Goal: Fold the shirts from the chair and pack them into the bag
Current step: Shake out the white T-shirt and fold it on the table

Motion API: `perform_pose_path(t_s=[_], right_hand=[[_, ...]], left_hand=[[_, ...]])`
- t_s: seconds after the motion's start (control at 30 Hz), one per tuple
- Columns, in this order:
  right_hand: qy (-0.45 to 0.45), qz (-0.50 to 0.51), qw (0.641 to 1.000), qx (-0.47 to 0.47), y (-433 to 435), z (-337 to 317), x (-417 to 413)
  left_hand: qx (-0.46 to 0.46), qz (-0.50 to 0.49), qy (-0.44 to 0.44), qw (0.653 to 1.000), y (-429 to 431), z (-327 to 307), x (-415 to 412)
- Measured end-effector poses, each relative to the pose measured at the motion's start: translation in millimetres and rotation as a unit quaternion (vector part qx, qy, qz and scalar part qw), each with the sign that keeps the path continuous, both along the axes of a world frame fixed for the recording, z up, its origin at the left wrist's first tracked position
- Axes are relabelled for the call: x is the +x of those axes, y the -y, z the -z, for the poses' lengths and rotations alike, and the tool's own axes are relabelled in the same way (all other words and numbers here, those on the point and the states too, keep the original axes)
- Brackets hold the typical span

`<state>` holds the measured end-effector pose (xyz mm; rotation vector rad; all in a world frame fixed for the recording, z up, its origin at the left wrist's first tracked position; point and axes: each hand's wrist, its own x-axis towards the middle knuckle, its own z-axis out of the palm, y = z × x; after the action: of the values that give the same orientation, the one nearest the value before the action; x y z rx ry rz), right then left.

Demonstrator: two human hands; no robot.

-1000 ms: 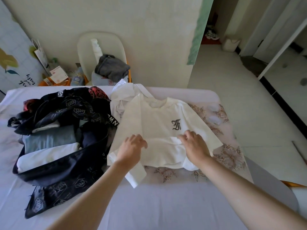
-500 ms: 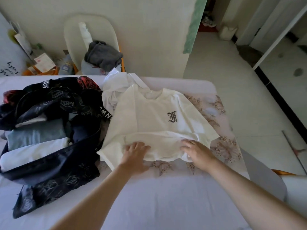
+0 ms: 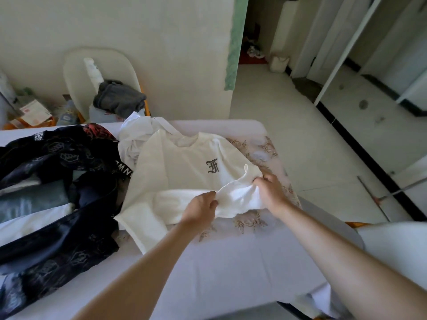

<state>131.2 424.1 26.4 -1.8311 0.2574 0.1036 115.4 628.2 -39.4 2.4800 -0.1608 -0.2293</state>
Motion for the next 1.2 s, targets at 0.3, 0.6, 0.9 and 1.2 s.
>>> perform_pose_path(t_s=[0.3, 0.6, 0.9, 1.2], right_hand=[[-0.338, -0.340, 0.855, -0.196, 20, 11, -42], [-0.097, -0.168, 0.913, -0.358, 21, 49, 19], [-0.122, -0.116, 0.840, -0.516, 44, 109, 107], [-0.059, 0.117, 0.912, -0.389, 64, 128, 162]], left_hand=[[-0.022, 0.177, -0.572, 0.801, -14, -43, -43], [0.014, 0.077, -0.171, 0.982, 7, -6, 27], [0.047, 0.113, -0.042, 0.992, 27, 36, 116], [0.025, 0.104, 0.066, 0.992, 55, 64, 174]])
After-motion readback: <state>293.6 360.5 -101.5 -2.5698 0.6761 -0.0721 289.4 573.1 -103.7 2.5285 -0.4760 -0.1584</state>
